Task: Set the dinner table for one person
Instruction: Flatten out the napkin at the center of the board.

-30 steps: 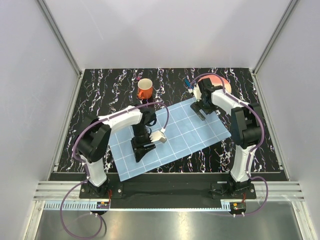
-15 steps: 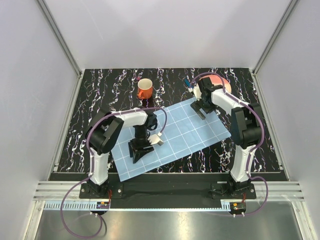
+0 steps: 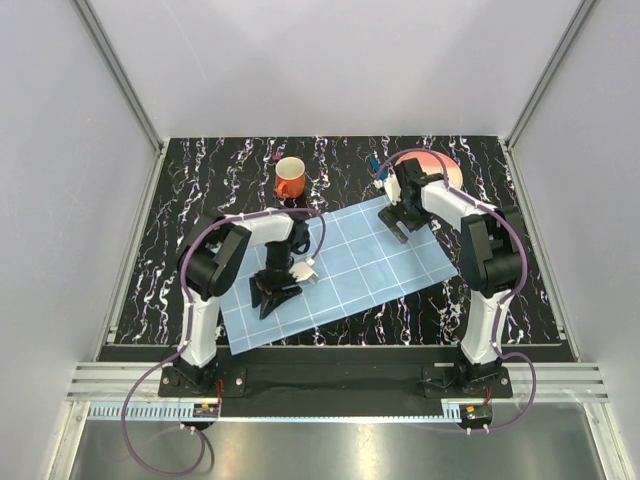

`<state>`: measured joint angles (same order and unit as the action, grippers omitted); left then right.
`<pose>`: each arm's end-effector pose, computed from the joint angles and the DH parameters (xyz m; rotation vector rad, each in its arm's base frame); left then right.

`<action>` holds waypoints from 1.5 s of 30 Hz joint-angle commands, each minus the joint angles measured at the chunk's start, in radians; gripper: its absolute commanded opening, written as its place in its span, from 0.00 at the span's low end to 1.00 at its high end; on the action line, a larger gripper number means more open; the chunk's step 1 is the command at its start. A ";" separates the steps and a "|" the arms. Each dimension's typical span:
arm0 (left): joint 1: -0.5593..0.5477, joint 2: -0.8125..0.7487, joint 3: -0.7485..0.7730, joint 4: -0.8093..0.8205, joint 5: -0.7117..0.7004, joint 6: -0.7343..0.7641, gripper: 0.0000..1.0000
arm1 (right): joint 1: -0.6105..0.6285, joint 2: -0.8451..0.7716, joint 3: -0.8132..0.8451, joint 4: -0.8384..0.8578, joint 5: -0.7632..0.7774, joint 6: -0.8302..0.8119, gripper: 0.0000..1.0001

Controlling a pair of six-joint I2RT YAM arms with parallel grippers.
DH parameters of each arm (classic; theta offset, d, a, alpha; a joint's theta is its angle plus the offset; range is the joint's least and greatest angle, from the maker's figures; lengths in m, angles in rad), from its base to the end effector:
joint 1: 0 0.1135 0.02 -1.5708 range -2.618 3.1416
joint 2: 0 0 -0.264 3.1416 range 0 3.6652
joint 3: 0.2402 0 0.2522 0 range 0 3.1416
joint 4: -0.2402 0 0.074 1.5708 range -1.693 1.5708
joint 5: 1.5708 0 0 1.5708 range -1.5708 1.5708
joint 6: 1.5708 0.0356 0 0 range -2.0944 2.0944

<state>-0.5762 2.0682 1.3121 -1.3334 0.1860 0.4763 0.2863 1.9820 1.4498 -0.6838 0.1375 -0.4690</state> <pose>0.2575 -0.1751 0.1264 -1.2539 -2.2871 0.2084 0.3899 0.1097 0.1804 -0.9972 2.6074 -0.2371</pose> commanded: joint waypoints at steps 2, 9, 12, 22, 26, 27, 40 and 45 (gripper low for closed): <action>0.039 0.023 0.058 0.062 -0.135 0.016 0.56 | 0.013 0.024 -0.049 0.036 -0.001 0.004 1.00; 0.088 0.024 0.116 0.050 -0.212 0.027 0.56 | 0.013 0.035 -0.086 0.069 0.031 0.007 1.00; 0.104 0.017 0.121 0.054 -0.262 0.036 0.56 | 0.016 0.017 -0.117 0.070 0.033 0.004 1.00; 0.147 0.012 0.141 0.080 -0.327 0.054 0.56 | 0.045 -0.095 -0.241 0.069 0.053 -0.022 1.00; 0.147 0.035 0.147 0.111 -0.359 0.036 0.56 | 0.045 -0.130 -0.287 0.070 0.057 -0.023 1.00; 0.147 0.047 0.156 0.120 -0.365 0.028 0.55 | 0.045 -0.135 -0.292 0.069 0.056 -0.023 1.00; 0.147 0.135 0.191 0.221 -0.367 -0.028 0.54 | 0.056 -0.167 -0.302 0.053 0.051 0.006 1.00; 0.147 0.162 0.242 0.229 -0.384 -0.039 0.54 | 0.065 -0.183 -0.305 0.038 0.040 0.021 1.00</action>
<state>-0.4366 2.1853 1.5120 -1.2865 -0.1806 0.4294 0.3313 1.8259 1.1751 -0.5503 0.1909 -0.4671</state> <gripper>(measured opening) 0.536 0.994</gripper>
